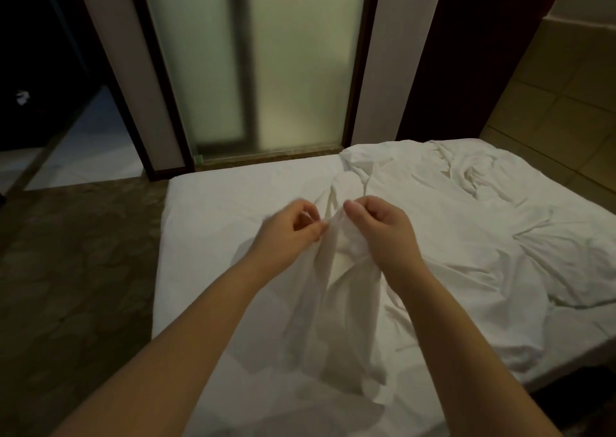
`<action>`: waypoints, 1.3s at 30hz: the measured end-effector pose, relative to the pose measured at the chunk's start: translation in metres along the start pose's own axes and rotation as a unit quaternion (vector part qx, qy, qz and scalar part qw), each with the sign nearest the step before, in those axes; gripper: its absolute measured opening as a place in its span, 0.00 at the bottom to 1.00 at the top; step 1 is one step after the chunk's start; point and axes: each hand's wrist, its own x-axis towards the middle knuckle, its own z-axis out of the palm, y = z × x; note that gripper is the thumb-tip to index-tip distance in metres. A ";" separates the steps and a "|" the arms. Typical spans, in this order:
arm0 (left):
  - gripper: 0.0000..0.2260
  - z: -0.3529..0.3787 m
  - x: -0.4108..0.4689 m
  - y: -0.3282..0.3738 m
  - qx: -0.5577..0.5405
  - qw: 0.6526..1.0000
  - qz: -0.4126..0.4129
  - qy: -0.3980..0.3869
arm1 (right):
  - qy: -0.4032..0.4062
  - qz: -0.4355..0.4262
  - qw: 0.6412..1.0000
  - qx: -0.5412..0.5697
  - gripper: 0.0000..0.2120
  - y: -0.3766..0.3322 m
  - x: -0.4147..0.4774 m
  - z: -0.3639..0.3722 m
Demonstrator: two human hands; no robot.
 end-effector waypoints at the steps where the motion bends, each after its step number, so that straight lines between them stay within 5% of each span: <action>1: 0.01 0.009 -0.006 -0.004 -0.019 0.999 -0.016 -0.029 | -0.008 0.003 1.000 0.023 0.12 -0.004 0.000 -0.001; 4: 0.08 0.048 -0.015 -0.020 -0.067 0.997 -0.014 -0.026 | -0.030 -0.007 0.999 0.025 0.11 -0.011 -0.003 -0.006; 7: 0.02 0.068 -0.011 -0.021 -0.159 0.985 -0.055 0.035 | 0.002 -0.028 0.999 0.025 0.11 -0.011 -0.002 -0.020; 13: 0.14 0.070 0.000 -0.053 0.050 0.996 -0.051 -0.060 | 0.298 -0.028 0.954 0.029 0.12 0.016 0.019 -0.099; 16: 0.12 0.049 -0.003 -0.072 0.090 0.993 -0.075 -0.033 | 0.371 0.004 0.922 -0.108 0.08 0.036 0.028 -0.141; 19: 0.09 0.022 -0.003 -0.056 0.089 0.993 -0.065 0.051 | 0.259 0.017 0.916 -0.307 0.15 0.055 0.028 -0.146; 22: 0.04 0.016 0.000 -0.001 0.127 0.992 -0.006 -0.011 | -0.071 -0.080 0.945 -0.308 0.26 0.049 0.010 -0.086; 25: 0.04 0.020 0.002 0.044 0.192 0.979 0.033 -0.066 | -0.262 -0.072 0.939 -0.210 0.13 0.041 -0.007 -0.035; 27: 0.05 0.008 -0.001 0.050 0.231 0.971 0.036 -0.056 | -0.190 -0.057 0.972 -0.125 0.08 0.040 -0.002 -0.037; 31: 0.04 -0.030 -0.020 0.018 0.265 0.962 -0.052 0.029 | -0.058 -0.041 0.996 0.062 0.16 0.028 0.009 -0.073; 35: 0.08 -0.036 -0.031 -0.011 0.274 0.947 -0.124 0.111 | -0.111 -0.011 0.991 0.068 0.07 0.029 0.004 -0.084; 39: 0.12 -0.035 -0.031 -0.025 0.273 0.939 -0.150 0.149 | -0.096 0.008 0.994 0.053 0.12 0.036 -0.011 -0.065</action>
